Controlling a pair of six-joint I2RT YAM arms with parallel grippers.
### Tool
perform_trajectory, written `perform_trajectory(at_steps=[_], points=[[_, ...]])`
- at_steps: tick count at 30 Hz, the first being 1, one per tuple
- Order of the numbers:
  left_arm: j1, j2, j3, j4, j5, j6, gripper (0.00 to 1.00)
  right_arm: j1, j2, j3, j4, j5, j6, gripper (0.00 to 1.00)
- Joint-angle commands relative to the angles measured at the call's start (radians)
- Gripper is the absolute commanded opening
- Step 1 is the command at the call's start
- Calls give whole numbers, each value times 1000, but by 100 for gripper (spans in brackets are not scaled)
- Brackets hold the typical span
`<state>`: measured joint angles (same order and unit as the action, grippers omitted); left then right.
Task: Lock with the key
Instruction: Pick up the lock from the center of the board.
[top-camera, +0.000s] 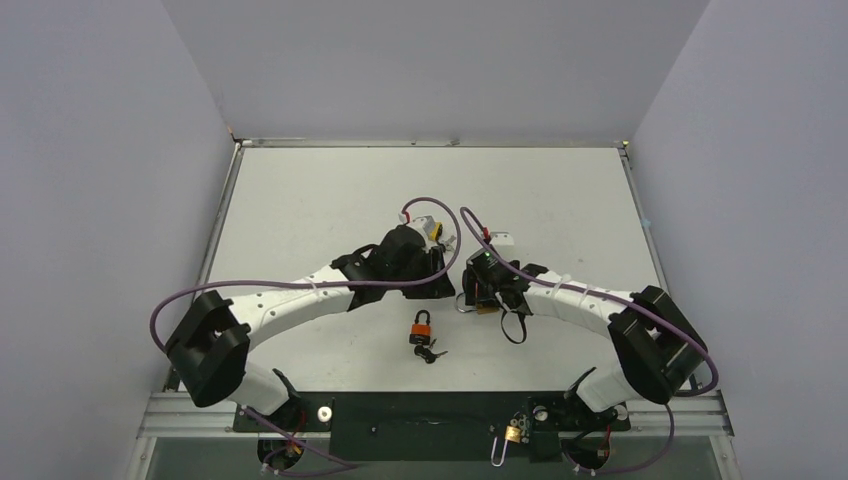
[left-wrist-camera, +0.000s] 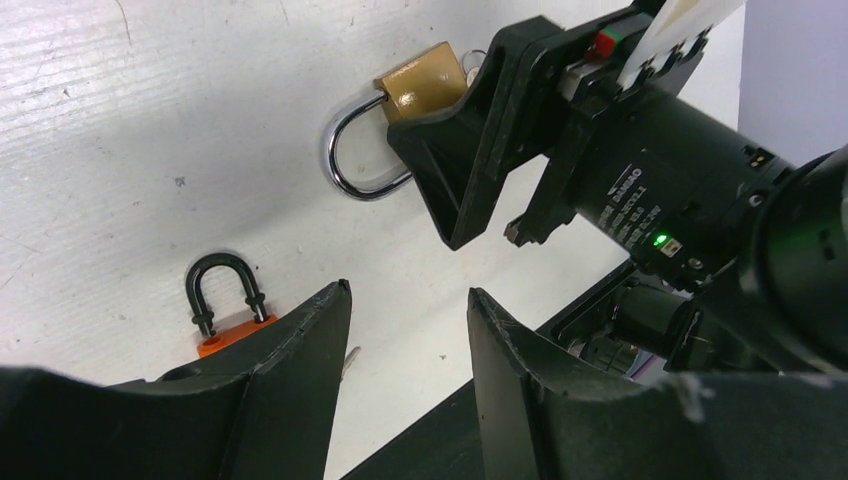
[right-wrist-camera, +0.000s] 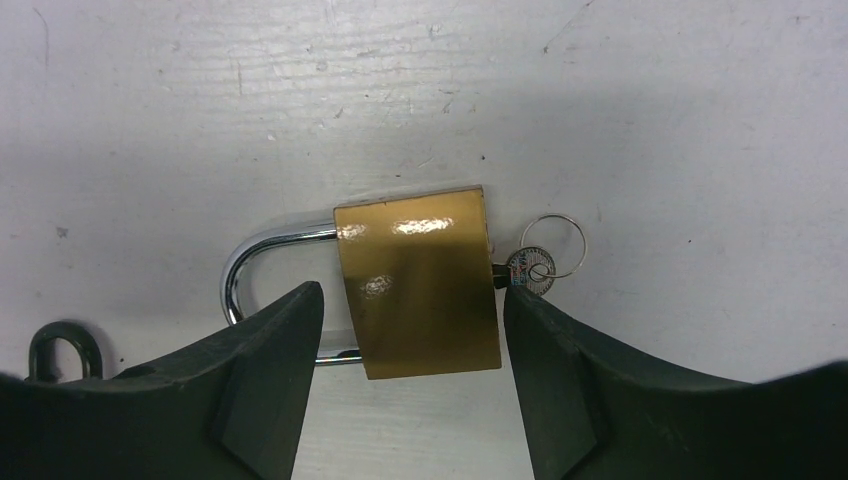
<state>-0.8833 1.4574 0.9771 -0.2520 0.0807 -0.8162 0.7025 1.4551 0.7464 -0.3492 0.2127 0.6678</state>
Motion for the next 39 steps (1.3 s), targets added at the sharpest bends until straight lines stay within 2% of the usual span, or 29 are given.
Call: perform_trajectory(at_steps=[1, 7, 9, 12, 14, 15, 22, 29, 37, 39], points=[[17, 23, 1, 84, 29, -23, 44, 5, 21, -16, 31, 34, 15, 63], [35, 62, -14, 112, 46, -34, 44, 5, 58, -26, 67, 19, 13, 60], [39, 81, -22, 122, 48, -37, 44, 5, 61, -32, 86, -2, 16, 50], [49, 119, -27, 144, 62, -41, 44, 4, 54, -32, 94, -28, 21, 15], [53, 145, -29, 157, 65, -42, 44, -2, 37, -33, 101, -54, 24, 2], [58, 160, -30, 165, 65, -38, 44, -5, 20, -35, 108, -71, 24, 0], [79, 260, 34, 194, 125, -4, 43, -35, -59, -59, 151, -160, 26, 0], [85, 324, 54, 282, 191, -62, 40, -77, -126, -96, 194, -273, 45, 0], [88, 347, 34, 388, 267, -198, 25, -84, -161, -100, 214, -287, 65, 0], [89, 342, 32, 391, 267, -217, 17, -84, -169, -103, 221, -285, 70, 0]])
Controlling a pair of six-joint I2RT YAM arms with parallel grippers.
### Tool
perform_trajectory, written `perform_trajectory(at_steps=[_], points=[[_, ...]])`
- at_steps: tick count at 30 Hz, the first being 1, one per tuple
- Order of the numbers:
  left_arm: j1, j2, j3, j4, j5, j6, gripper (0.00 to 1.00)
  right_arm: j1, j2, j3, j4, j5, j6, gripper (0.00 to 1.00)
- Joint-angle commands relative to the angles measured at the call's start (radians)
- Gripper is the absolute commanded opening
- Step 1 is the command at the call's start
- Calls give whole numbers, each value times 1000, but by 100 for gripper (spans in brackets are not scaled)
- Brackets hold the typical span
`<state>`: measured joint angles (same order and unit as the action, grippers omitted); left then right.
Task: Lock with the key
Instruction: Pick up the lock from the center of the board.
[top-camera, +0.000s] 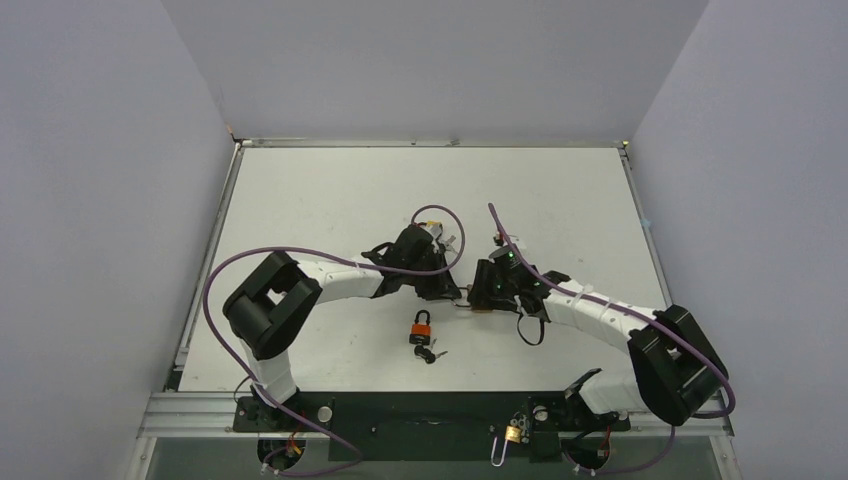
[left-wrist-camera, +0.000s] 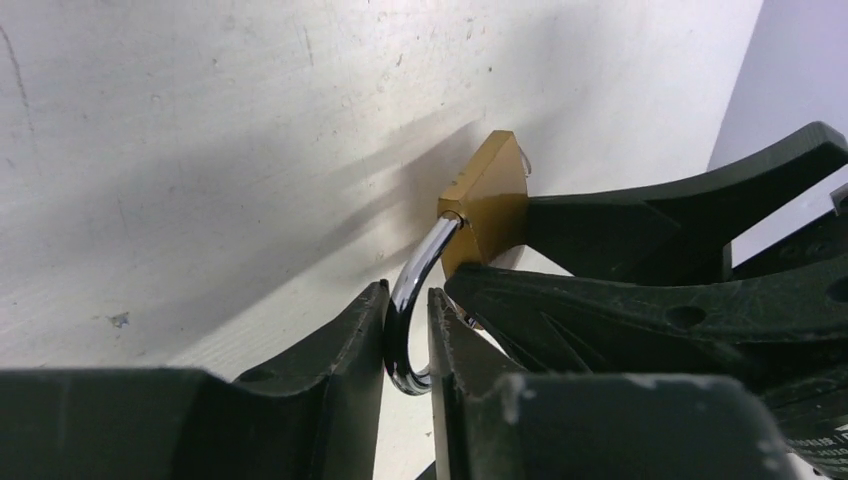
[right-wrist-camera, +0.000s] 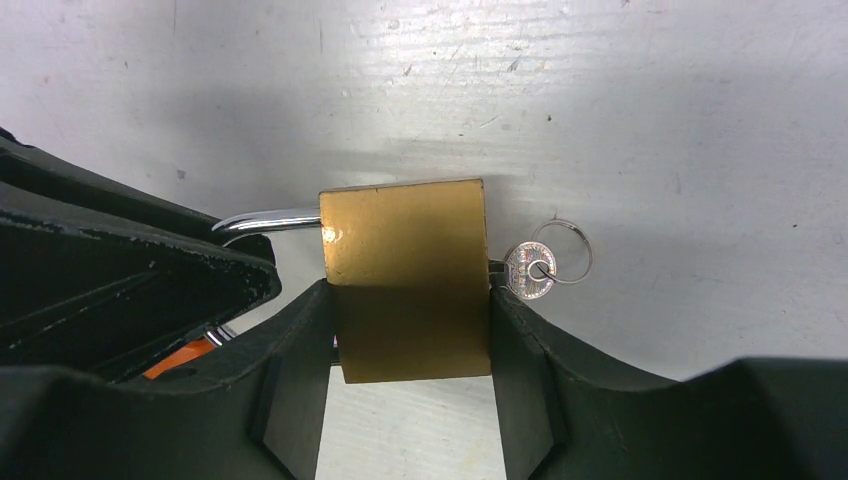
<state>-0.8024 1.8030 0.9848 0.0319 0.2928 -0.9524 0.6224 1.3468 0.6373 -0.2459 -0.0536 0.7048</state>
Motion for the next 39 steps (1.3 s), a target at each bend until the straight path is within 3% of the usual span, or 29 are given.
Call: perform_trajectory(at_steps=[1, 3, 6, 8, 9, 11, 16, 23, 30, 34, 39], points=[[8, -12, 24, 103, 51, -86, 10, -4, -62, 6, 124, -19, 37, 0], [8, -28, 35, 83, 42, -78, 0, -4, -68, 1, 137, -21, 39, 0], [7, -62, 77, 22, 9, -33, 0, -3, -92, -13, 161, -24, 43, 2], [8, -100, 101, -40, -19, 13, 0, -5, -121, -24, 179, -34, 40, 18], [7, -130, 109, -82, -35, 47, 0, -6, -134, -30, 185, -37, 35, 32], [8, -173, 133, -142, -64, 98, 0, -15, -174, -43, 206, -59, 24, 50], [9, -256, 227, -316, -118, 217, 0, -57, -303, -59, 236, -134, -5, 63], [9, -344, 393, -531, -142, 373, 0, -146, -473, -49, 263, -257, -43, 68], [24, -455, 550, -696, -11, 483, 0, -237, -562, -34, 409, -458, -12, 68], [58, -506, 616, -722, 114, 492, 0, -303, -563, -32, 578, -614, 75, 68], [109, -552, 652, -675, 280, 453, 0, -362, -517, -38, 947, -777, 313, 67]])
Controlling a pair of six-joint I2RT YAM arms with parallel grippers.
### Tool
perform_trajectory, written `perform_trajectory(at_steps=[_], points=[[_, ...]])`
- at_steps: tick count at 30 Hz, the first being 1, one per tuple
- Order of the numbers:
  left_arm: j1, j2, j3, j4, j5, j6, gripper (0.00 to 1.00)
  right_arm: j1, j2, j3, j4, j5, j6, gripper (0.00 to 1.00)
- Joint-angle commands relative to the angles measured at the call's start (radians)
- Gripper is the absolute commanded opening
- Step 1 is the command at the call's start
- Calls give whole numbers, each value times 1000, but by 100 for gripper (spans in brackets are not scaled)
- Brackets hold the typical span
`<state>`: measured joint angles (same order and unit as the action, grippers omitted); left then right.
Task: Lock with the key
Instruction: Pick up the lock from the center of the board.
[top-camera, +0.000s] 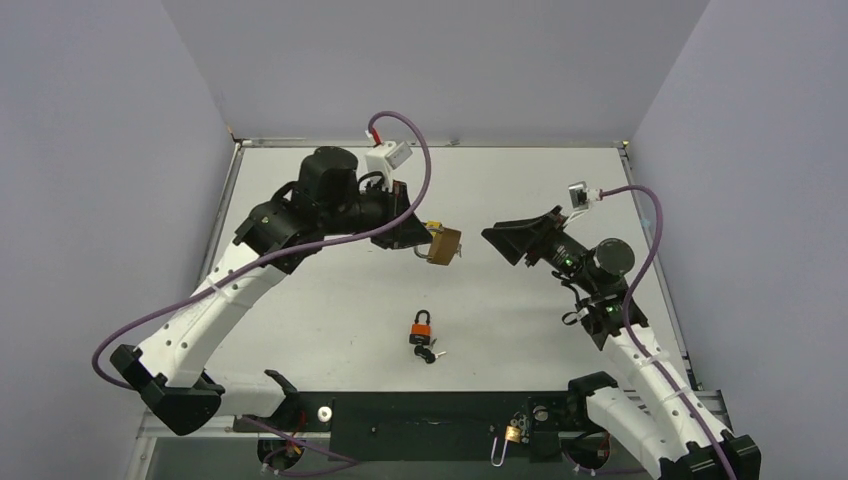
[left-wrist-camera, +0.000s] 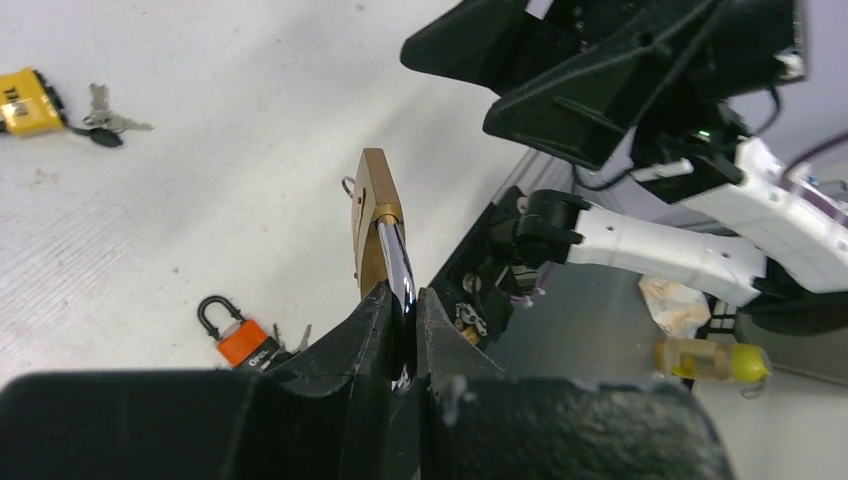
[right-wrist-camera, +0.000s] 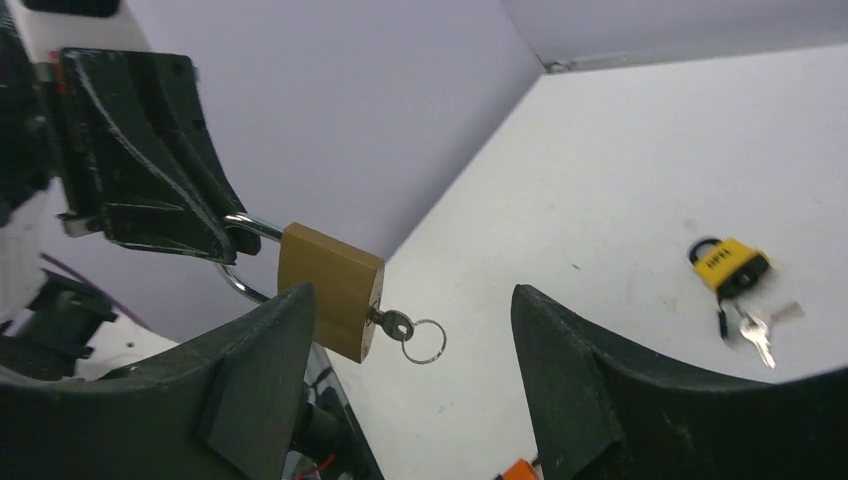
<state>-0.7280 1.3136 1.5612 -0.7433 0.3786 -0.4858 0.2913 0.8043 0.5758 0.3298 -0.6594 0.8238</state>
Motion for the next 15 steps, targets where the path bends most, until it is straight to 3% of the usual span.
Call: perform_trajectory(at_steps=[1, 5, 9, 15], points=[[46, -68, 77, 122, 213, -22, 0, -32, 42, 26, 452, -195, 219, 67], [78, -104, 62, 211, 315, -85, 0, -33, 80, 41, 635, -235, 357, 65], [105, -138, 22, 340, 399, -193, 0, -23, 102, 63, 706, -257, 417, 64], [143, -155, -20, 530, 464, -338, 0, 12, 101, 82, 619, -271, 338, 59]])
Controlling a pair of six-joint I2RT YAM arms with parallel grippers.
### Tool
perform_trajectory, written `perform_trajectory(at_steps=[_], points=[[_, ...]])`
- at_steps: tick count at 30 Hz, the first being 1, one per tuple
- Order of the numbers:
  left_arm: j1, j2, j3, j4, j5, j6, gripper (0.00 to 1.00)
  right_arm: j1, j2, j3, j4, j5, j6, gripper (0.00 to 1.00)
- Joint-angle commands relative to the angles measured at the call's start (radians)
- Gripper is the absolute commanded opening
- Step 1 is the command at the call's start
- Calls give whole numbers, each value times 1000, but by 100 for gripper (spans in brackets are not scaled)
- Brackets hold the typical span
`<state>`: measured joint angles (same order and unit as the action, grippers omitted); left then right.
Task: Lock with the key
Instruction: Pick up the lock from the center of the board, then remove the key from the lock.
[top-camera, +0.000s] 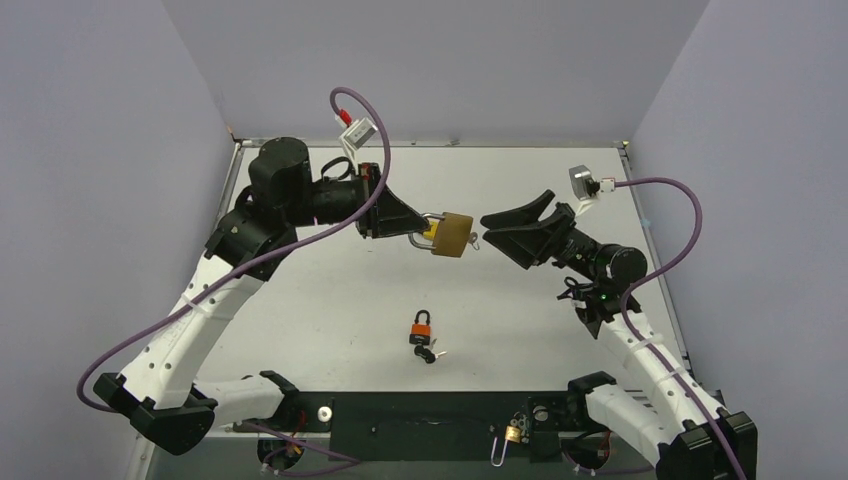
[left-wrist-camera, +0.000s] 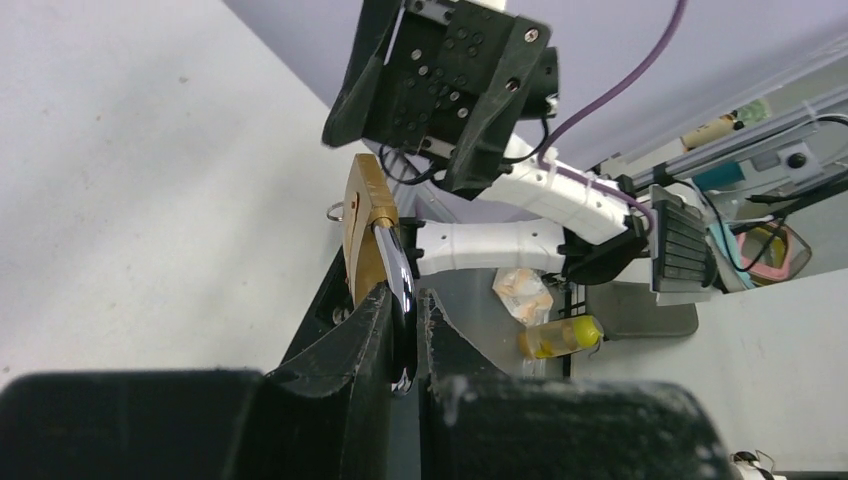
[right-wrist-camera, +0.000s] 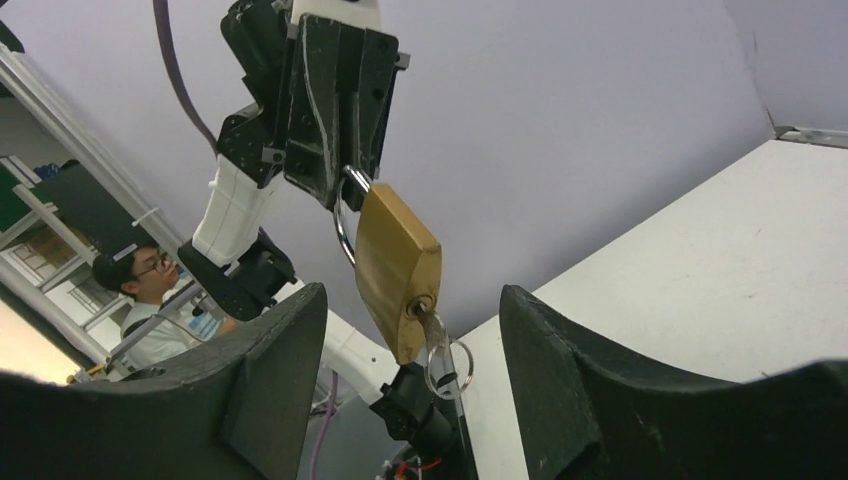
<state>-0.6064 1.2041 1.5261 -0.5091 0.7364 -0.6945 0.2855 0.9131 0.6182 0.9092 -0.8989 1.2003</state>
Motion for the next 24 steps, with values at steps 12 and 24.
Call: perform_trajectory(at_steps=[12, 24], points=[[29, -34, -1, 346, 113, -169, 0, 85, -21, 86, -119, -15, -150, 39], [74, -31, -29, 374, 131, -199, 0, 78, -41, 86, -205, 17, -202, 0]])
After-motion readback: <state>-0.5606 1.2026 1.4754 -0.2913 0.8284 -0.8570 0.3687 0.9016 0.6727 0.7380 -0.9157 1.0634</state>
